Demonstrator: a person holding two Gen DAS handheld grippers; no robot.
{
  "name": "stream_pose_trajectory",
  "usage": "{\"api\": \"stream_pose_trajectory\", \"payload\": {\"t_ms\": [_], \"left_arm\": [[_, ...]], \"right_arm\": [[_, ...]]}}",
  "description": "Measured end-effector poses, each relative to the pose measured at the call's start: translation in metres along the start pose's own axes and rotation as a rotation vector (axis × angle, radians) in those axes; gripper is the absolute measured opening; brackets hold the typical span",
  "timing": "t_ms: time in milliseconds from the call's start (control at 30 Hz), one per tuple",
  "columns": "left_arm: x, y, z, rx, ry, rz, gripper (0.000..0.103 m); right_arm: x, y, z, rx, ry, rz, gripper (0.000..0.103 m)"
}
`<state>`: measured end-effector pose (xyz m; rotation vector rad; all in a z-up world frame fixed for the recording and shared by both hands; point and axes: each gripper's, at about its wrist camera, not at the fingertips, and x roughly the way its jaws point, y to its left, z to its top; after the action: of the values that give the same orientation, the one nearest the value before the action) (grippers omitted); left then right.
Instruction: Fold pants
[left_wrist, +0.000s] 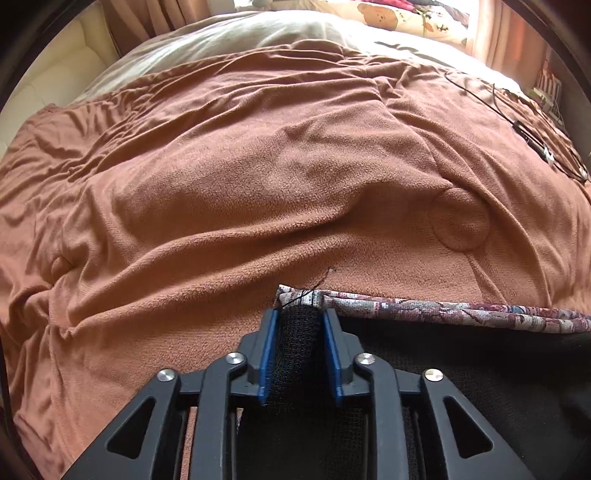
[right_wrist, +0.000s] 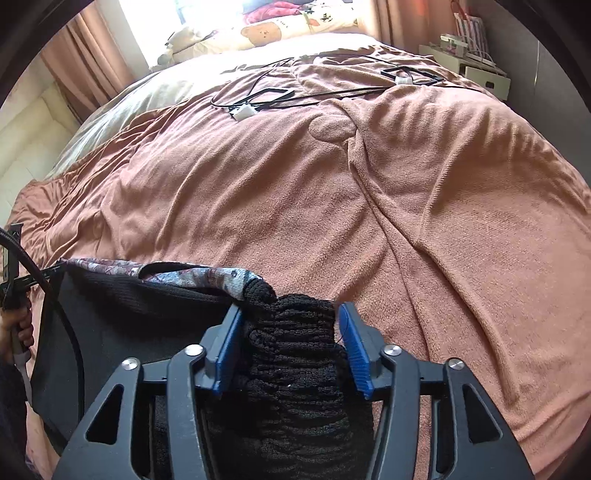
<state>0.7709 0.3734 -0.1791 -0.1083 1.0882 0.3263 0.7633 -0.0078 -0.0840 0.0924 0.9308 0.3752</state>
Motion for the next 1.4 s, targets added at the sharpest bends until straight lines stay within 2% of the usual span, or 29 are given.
{"api": "stream_pose_trajectory", "payload": {"t_ms": [33,67,100,167,433,800,1133,1400], "left_arm": [[-0.004,0.003,0.0,-0.011,-0.004,0.001,0.053],[-0.008,0.007,0.0,-0.026,-0.014,-0.012,0.064],[-0.014,0.011,0.0,-0.04,-0.027,-0.029,0.066],[-0.026,0.017,-0.002,-0.054,-0.042,-0.04,0.067],[-0.077,0.034,-0.025,-0.056,-0.076,-0.059,0.067],[-0.146,0.059,-0.086,-0.096,-0.104,-0.08,0.067],[-0.183,0.072,-0.159,-0.185,-0.119,-0.125,0.067],[-0.191,0.073,-0.212,-0.255,-0.106,-0.169,0.067]], "right_arm": [[-0.002,0.0,0.0,-0.001,-0.009,0.001,0.061],[-0.006,0.0,-0.001,-0.001,-0.016,0.009,0.064],[-0.01,-0.002,-0.001,0.0,-0.024,0.02,0.069],[-0.022,-0.007,-0.003,0.008,-0.046,0.032,0.074],[-0.073,-0.033,-0.028,0.073,-0.086,0.087,0.074],[-0.117,-0.05,-0.072,0.151,-0.069,0.135,0.074],[-0.128,-0.049,-0.102,0.161,-0.023,0.196,0.074],[-0.123,-0.058,-0.124,0.202,0.014,0.251,0.074]]}}
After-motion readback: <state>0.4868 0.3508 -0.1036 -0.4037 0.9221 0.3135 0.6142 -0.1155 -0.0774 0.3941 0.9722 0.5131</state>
